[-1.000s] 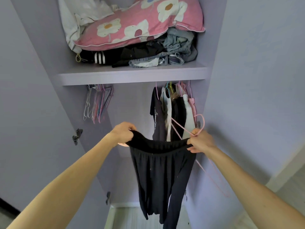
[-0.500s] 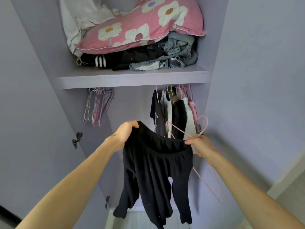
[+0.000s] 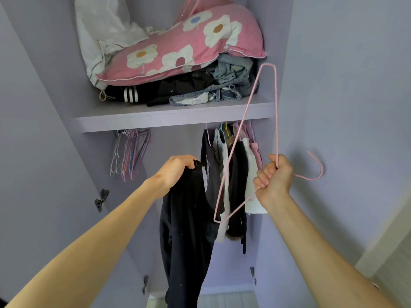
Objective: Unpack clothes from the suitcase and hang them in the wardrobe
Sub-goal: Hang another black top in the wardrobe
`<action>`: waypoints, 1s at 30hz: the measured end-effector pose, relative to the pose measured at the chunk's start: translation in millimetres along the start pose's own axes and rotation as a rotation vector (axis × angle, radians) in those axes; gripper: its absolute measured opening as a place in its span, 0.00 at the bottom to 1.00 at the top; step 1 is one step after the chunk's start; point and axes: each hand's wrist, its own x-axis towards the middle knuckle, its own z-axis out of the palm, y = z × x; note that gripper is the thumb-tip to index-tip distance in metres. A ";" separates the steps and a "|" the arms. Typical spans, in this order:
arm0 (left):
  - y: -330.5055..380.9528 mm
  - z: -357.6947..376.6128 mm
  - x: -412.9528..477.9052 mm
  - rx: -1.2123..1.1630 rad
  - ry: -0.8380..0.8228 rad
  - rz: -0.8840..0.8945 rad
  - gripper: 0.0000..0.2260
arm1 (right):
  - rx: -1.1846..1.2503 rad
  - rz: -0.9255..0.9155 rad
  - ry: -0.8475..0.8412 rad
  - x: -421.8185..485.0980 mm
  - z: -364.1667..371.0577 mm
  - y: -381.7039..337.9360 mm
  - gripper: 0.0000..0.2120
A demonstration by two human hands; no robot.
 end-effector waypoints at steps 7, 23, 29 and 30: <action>34.9 0.2 -17.5 -0.012 0.056 0.076 0.09 | -0.048 -0.052 -0.035 -7.3 33.8 28.5 0.14; 12.6 -62.1 -33.1 0.435 0.557 -0.016 0.10 | -1.518 -0.507 -0.537 -1.5 49.1 16.1 0.19; 20.8 -45.1 -25.8 0.514 0.368 -0.013 0.11 | -1.680 -0.614 -0.688 -20.0 107.3 15.5 0.19; 20.0 -46.3 -25.5 0.485 0.287 -0.020 0.10 | -1.738 -0.598 -0.712 -21.5 111.8 17.3 0.19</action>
